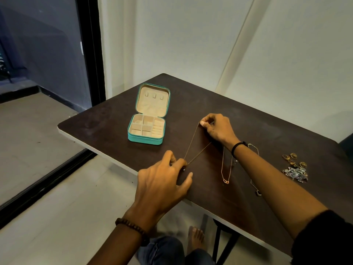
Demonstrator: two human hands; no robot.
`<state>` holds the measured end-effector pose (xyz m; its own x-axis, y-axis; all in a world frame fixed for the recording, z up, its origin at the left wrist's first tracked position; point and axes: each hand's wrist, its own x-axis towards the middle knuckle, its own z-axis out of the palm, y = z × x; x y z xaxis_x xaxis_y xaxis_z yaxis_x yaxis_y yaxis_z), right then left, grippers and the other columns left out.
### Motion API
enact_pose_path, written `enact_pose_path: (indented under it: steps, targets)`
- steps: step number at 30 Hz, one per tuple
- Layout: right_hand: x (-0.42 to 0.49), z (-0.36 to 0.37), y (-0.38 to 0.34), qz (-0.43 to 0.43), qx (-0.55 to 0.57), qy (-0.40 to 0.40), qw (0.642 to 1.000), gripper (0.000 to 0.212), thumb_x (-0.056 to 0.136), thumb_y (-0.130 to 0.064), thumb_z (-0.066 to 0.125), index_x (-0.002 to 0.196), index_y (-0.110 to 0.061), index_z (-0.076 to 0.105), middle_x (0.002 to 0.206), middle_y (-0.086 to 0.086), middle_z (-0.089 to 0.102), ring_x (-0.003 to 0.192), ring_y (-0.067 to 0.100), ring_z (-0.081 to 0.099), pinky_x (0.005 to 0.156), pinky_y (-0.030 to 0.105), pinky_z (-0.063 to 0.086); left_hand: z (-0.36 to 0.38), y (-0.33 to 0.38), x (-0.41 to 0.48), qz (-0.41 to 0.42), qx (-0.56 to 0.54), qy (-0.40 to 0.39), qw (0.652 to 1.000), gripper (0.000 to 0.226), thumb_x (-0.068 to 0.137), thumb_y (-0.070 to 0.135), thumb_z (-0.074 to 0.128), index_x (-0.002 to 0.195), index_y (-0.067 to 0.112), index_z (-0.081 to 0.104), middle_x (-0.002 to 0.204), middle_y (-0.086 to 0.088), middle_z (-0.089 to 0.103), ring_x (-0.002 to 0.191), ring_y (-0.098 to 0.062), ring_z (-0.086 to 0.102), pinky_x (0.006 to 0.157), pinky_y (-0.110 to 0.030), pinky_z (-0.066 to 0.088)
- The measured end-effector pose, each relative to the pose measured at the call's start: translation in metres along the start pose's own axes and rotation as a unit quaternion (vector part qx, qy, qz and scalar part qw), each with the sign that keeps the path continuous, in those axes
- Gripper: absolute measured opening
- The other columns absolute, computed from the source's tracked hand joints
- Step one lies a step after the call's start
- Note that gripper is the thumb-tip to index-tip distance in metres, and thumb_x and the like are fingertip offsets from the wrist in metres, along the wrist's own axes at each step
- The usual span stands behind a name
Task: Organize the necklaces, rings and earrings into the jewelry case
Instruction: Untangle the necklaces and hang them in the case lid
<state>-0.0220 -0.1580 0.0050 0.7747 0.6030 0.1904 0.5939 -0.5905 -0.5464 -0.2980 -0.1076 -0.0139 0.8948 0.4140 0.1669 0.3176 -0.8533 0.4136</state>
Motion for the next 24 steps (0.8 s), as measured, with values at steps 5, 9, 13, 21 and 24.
enact_pose_path:
  steps: [5, 9, 13, 21, 24]
  targets:
    - [0.002, 0.002, -0.001, 0.01, -0.01, -0.003, 1.0, 0.012, 0.096, -0.03, 0.067, 0.093, -0.019, 0.07, 0.099, -0.001, 0.069, 0.092, 0.014, 0.061, 0.082, 0.034, 0.052, 0.001, -0.001, 0.001, -0.009, -0.009, -0.01, 1.0, 0.042, 0.094, 0.068, 0.038, 0.124, 0.042, 0.048, 0.113, 0.014, 0.037, 0.089, -0.003, 0.047, 0.07, -0.025, 0.04]
    - [-0.008, -0.006, -0.012, -0.002, 0.016, 0.011, 1.0, 0.016, 0.095, -0.029, 0.068, 0.091, -0.014, 0.069, 0.094, -0.001, 0.067, 0.084, 0.008, 0.06, 0.069, 0.014, 0.048, 0.0, 0.0, -0.001, -0.022, -0.057, 0.001, 0.998, 0.04, 0.094, 0.066, 0.043, 0.127, 0.044, 0.049, 0.107, 0.018, 0.038, 0.09, -0.001, 0.048, 0.075, -0.027, 0.039]
    - [-0.031, -0.024, -0.032, -0.016, 0.053, 0.009, 0.998, 0.02, 0.095, -0.03, 0.069, 0.091, -0.011, 0.071, 0.09, 0.003, 0.069, 0.074, 0.001, 0.057, 0.057, 0.002, 0.04, -0.004, 0.0, -0.001, -0.034, -0.126, 0.042, 0.991, 0.034, 0.096, 0.054, 0.051, 0.127, 0.04, 0.052, 0.106, 0.02, 0.046, 0.091, 0.0, 0.049, 0.076, -0.024, 0.038]
    - [-0.1, -0.069, -0.082, -0.064, 0.137, -0.068, 0.986, 0.029, 0.089, -0.046, 0.073, 0.085, -0.018, 0.074, 0.07, 0.0, 0.07, 0.058, -0.002, 0.056, 0.062, 0.017, 0.046, -0.036, 0.02, 0.004, -0.044, -0.246, 0.153, 0.956, 0.021, 0.097, 0.028, 0.06, 0.117, 0.03, 0.059, 0.117, 0.012, 0.059, 0.104, -0.003, 0.057, 0.079, -0.02, 0.046]
    - [-0.127, -0.086, -0.101, -0.079, 0.189, -0.103, 0.973, 0.033, 0.088, -0.049, 0.073, 0.085, -0.016, 0.074, 0.067, 0.0, 0.065, 0.06, 0.006, 0.053, 0.054, 0.015, 0.041, -0.052, 0.033, 0.009, -0.053, -0.304, 0.129, 0.942, 0.042, 0.097, 0.026, 0.061, 0.138, 0.028, 0.049, 0.137, 0.009, 0.054, 0.126, -0.007, 0.05, 0.095, -0.024, 0.043]
